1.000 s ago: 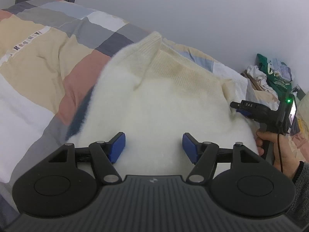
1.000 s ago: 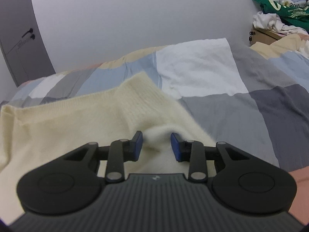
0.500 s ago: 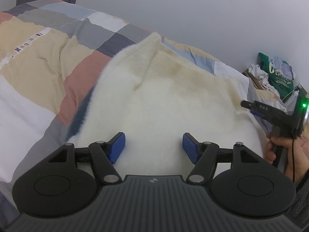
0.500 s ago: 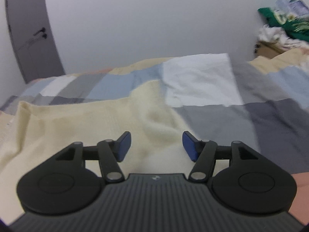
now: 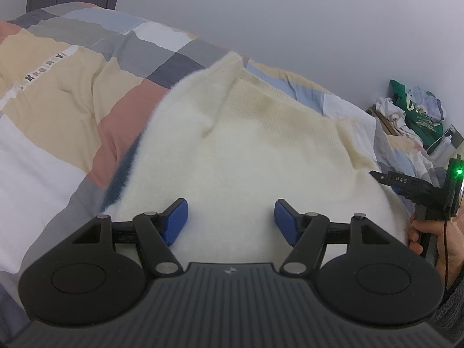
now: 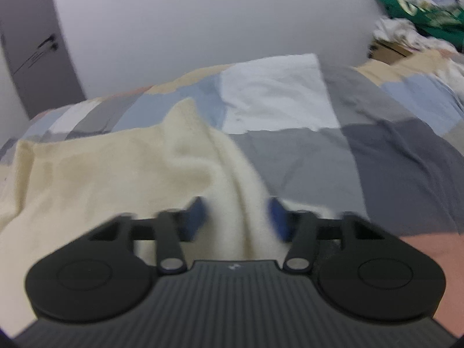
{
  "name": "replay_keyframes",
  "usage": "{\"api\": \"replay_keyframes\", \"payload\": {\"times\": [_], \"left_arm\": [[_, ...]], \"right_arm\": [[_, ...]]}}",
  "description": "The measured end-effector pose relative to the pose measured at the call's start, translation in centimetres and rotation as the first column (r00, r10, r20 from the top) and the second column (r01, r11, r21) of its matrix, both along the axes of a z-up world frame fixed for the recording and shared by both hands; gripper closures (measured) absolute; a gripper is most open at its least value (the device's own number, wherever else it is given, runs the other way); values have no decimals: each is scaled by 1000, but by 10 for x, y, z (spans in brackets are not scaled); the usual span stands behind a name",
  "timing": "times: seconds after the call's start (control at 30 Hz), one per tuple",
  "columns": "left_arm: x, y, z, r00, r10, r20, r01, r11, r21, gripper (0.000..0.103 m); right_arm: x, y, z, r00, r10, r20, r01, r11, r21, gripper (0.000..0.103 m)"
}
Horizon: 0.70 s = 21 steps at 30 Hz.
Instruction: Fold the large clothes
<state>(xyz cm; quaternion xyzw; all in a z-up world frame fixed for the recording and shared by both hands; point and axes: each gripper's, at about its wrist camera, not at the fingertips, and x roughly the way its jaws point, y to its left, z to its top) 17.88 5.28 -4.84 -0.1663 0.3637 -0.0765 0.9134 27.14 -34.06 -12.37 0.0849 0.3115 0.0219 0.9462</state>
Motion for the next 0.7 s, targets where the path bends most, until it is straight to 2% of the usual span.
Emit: {"api": "replay_keyframes", "payload": {"times": [0.07,0.1,0.17,0.27,0.33,0.43,0.53,0.63,0.7], "left_arm": [[-1,0,1,1000,2,2,-2,1000,3,32],[-1,-1,2,1000,3,4,-3,1000,5,32],[-4,1,5,1000,8,12,-8,1000,-1,32],[-7,4,9,1000,14,27,-13,1000,-21,32],[-7,5,9,1000,13,26,-12,1000,-26,32],[-3,4,6,1000,6,10,-6,1000,-17,32],[-1,2,3,1000,5,3,-5,1000,-2,32],[0,1,0,1000,2,-7,-2,1000,10,32],[1,1,-5,1000,11,-24,-11,1000,5,32]], "right_arm": [[-2,8,2,1000,25,19,-24,999,-42,84],[-4,11,3,999,29,27,-27,997,-69,86],[-11,14,10,998,18,66,-11,995,-101,88],[-18,7,22,992,-20,126,32,995,-98,88],[-15,2,18,993,-28,113,41,993,-114,88],[-6,-2,-1,999,-34,43,39,989,-140,88],[-1,2,-19,1000,-30,-3,29,987,-158,78],[-5,6,-16,999,-38,20,41,983,-180,68],[-11,5,-11,998,-54,19,56,985,-161,61]]}}
